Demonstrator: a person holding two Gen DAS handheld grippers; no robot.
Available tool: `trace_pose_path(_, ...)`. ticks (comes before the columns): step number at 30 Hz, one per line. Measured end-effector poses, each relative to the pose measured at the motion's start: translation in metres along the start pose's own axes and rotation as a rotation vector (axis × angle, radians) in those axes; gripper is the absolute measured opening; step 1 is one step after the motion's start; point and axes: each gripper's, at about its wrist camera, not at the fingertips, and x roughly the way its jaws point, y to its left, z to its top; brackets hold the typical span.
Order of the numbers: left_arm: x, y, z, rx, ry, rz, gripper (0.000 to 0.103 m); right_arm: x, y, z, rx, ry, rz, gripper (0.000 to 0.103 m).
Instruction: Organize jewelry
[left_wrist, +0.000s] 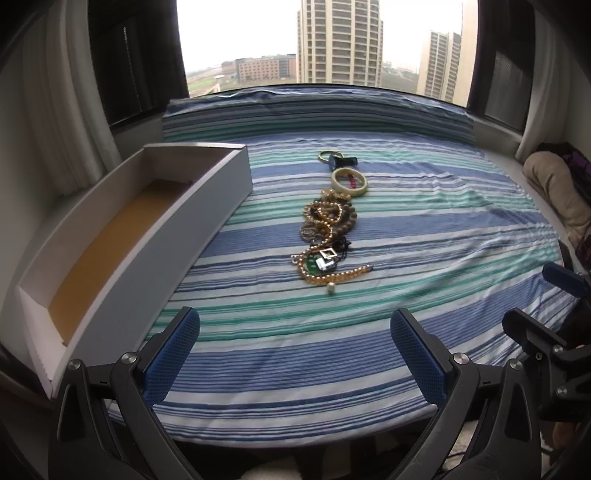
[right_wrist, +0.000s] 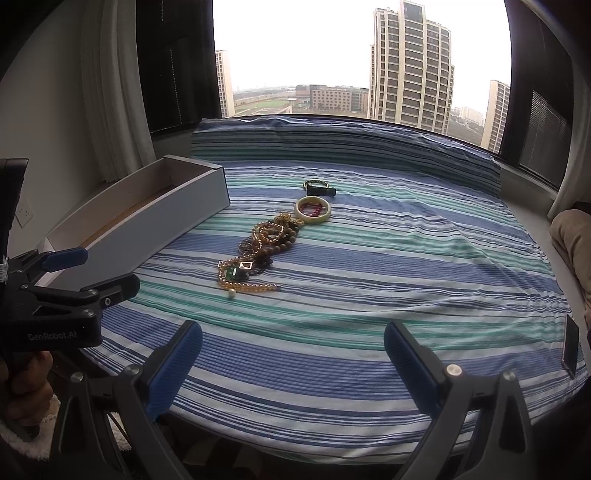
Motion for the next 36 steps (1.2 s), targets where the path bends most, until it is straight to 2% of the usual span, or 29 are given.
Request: trace_pose_path(36, 0.009, 0.011, -0.002, -0.035, 0.018, -0.005, 0.103, 0.008, -0.001, -0.001, 0.002, 0.008, 0.007, 0.101)
